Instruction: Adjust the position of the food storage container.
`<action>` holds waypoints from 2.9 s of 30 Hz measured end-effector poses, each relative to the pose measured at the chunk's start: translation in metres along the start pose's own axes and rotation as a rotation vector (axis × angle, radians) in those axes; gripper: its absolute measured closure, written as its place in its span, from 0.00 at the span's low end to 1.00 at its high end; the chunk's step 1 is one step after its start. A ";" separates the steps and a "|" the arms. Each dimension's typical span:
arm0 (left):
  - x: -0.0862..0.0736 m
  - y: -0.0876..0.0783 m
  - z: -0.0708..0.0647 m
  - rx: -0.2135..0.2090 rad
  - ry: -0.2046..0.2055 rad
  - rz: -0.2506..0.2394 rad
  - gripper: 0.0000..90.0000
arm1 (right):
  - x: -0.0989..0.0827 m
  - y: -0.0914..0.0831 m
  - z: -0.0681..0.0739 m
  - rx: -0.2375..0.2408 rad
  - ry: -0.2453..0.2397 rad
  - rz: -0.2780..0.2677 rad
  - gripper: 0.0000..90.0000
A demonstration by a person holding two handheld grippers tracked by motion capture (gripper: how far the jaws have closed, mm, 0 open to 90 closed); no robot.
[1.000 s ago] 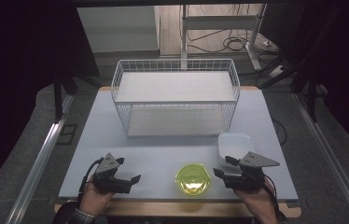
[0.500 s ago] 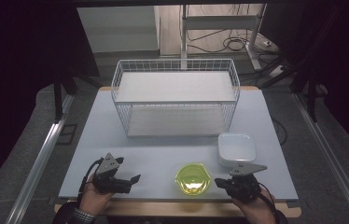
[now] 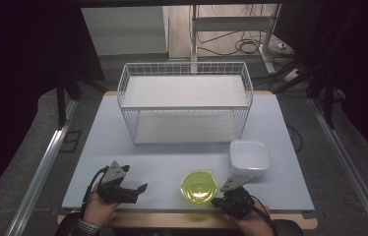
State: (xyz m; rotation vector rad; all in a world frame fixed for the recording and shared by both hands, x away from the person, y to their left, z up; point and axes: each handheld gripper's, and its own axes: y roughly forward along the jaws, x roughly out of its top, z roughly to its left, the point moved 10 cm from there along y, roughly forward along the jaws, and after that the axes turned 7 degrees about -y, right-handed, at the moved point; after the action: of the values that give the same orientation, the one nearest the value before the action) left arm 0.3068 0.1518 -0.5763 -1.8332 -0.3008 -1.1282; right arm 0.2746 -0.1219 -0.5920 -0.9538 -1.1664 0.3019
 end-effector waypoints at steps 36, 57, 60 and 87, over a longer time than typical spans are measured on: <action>0.076 0.033 -0.092 -0.272 0.060 0.012 0.88 | 0.039 -0.037 -0.054 -0.206 -0.062 -0.202 0.51; 0.089 0.113 -0.145 -0.278 0.237 0.204 1.00 | 0.033 -0.054 -0.068 -0.205 -0.038 -0.242 0.39; 0.088 0.111 -0.142 -0.270 0.233 0.214 1.00 | 0.032 -0.054 -0.068 -0.204 -0.029 -0.242 0.39; 0.056 0.050 -0.129 -0.300 0.176 0.197 0.99 | 0.028 -0.048 -0.071 -0.193 -0.007 -0.211 0.38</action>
State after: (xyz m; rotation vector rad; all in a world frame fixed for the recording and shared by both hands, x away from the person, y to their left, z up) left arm 0.2938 0.0077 -0.5420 -1.9551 0.1576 -1.2346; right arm 0.3352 -0.1659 -0.5423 -0.9865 -1.3082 0.0232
